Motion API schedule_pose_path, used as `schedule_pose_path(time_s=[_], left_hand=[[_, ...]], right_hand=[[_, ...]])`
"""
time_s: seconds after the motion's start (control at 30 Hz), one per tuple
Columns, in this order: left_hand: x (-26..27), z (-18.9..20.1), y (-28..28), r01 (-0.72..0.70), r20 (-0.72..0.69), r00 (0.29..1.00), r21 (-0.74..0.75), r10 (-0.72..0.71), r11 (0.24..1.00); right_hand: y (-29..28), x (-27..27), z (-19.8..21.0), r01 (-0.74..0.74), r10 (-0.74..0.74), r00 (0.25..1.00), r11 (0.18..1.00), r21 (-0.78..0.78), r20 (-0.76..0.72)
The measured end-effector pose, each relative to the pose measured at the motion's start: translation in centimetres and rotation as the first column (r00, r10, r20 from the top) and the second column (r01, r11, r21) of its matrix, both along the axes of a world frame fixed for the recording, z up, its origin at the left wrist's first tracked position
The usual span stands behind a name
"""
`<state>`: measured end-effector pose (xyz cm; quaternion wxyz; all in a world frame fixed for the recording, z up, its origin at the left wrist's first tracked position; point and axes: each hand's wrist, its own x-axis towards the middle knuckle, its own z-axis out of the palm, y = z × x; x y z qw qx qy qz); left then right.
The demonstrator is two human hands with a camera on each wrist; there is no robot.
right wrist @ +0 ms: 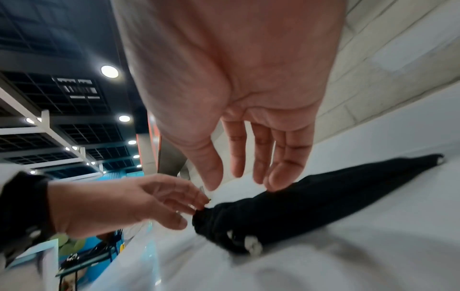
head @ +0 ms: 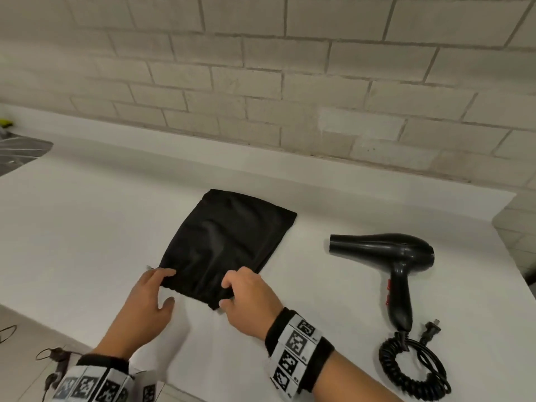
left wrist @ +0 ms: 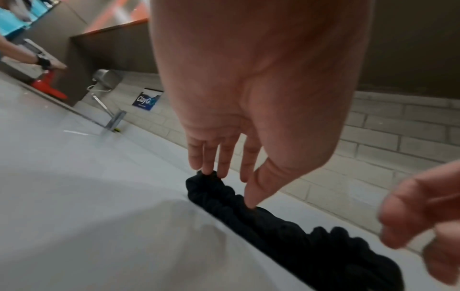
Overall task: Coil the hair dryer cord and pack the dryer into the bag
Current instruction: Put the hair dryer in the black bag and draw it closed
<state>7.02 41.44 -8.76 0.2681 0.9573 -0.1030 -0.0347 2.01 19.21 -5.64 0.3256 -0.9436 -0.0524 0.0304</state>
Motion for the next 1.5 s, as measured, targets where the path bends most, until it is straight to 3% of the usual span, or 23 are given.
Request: schedule_pose_path(time_s=[0.13,0.23,0.33,0.43,0.57,0.67,0.73,0.8,0.9,1.0,1.17,1.27,1.37,1.43,1.5], left_hand=[[0.9,-1.1,0.3,0.029,-0.077,0.997,0.106,-0.021,0.994],[0.7,-1.9,-0.4,0.066,-0.037,0.998,0.236,-0.059,0.969],[0.0,-1.9,-1.2,0.124,0.054,0.988,0.257,-0.143,0.958],[-0.8,-0.8,-2.3,0.184,0.135,0.966,0.238,-0.220,0.954],[-2.1,1.5,-4.0,0.288,0.151,0.943,0.069,-0.296,0.955],[-2.9,2.9,-5.4,0.274,0.108,0.960,-0.174,-0.258,0.946],[-3.4,3.8,-6.2,0.350,0.176,0.933,-0.222,-0.315,0.910],[-3.8,4.5,-6.9,0.489,0.252,0.858,-0.134,-0.447,0.862],[-4.4,4.8,-8.3,0.563,0.214,0.806,0.013,-0.553,0.826],[-5.2,5.0,-10.5,0.554,0.167,0.812,0.077,-0.559,0.829],[-6.4,5.1,-13.3,0.493,0.106,0.865,0.007,-0.491,0.870],[-6.9,5.0,-15.2,0.507,0.077,0.862,-0.113,-0.502,0.854],[-7.0,4.9,-16.5,0.525,0.031,0.849,-0.166,-0.528,0.835],[-6.9,4.8,-16.9,0.523,0.015,0.848,-0.174,-0.529,0.834],[-6.7,4.7,-17.1,0.522,0.018,0.849,-0.188,-0.528,0.832]], right_hand=[[2.4,1.5,-1.2,-0.053,0.050,0.999,0.987,-0.149,-0.022],[2.8,1.6,-2.0,-0.029,0.011,0.998,0.953,-0.300,-0.062],[1.9,1.3,-2.3,0.011,-0.037,0.996,0.949,-0.315,-0.077],[-0.2,0.5,-1.9,0.052,-0.078,0.991,0.972,-0.228,-0.106],[-3.3,-1.4,-0.6,0.185,-0.186,0.982,0.981,-0.056,-0.017],[-5.4,-3.2,0.6,0.214,-0.220,0.966,0.975,0.059,0.138],[-6.8,-4.5,1.4,0.195,-0.214,0.936,0.976,0.094,0.278],[-8.0,-5.9,2.1,0.208,-0.187,0.909,0.978,-0.017,0.373],[-9.0,-7.1,2.4,0.274,-0.175,0.918,0.928,-0.252,0.355],[-9.3,-8.2,2.3,0.354,-0.258,0.922,0.864,-0.357,0.290],[-9.4,-10.5,2.4,0.383,-0.364,0.923,0.831,-0.403,0.127],[-10.3,-11.6,2.4,0.317,-0.316,0.947,0.906,-0.281,0.052],[-12.4,-13.1,3.5,0.311,-0.309,0.949,0.950,-0.038,0.057],[-14.5,-13.9,4.0,0.378,-0.389,0.905,0.921,0.095,0.170],[-17.4,-14.3,3.6,0.502,-0.514,0.826,0.857,0.114,0.231]])
